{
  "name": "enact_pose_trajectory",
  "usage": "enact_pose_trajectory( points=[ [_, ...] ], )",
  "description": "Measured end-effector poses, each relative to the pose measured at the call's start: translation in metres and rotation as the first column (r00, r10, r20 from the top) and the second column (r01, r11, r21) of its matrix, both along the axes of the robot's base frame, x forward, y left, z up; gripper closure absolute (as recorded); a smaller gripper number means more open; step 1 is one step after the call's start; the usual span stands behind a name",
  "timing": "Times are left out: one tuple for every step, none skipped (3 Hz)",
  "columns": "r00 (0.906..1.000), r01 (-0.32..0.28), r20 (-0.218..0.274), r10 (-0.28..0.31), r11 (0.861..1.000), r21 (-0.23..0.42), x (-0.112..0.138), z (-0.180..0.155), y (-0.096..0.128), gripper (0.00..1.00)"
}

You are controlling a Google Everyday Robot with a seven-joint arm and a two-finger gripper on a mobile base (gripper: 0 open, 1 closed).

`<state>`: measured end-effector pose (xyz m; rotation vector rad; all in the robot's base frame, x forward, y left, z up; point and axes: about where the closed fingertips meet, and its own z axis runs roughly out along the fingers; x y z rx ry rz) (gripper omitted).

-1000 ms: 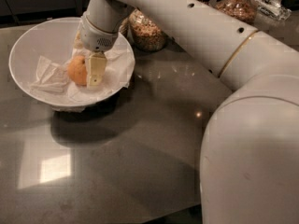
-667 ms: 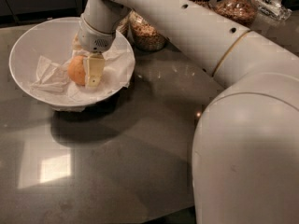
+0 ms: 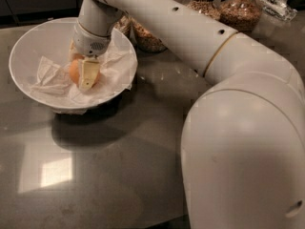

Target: Pick orange from white bowl

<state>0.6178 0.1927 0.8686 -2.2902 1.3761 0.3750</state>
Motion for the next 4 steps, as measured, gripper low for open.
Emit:
enact_pose_trajectory(
  points=[
    [1.0, 0.0, 0.0, 0.0, 1.0, 0.0, 0.0, 0.0, 0.0, 0.6],
    [1.0, 0.0, 0.0, 0.0, 1.0, 0.0, 0.0, 0.0, 0.0, 0.83],
    [1.0, -0.005, 0.0, 0.005, 1.0, 0.025, -0.002, 0.007, -0.003, 1.0],
    [0.9982, -0.037, 0.05, 0.032, 0.992, 0.117, -0.012, 0.046, -0.017, 1.0]
  ],
)
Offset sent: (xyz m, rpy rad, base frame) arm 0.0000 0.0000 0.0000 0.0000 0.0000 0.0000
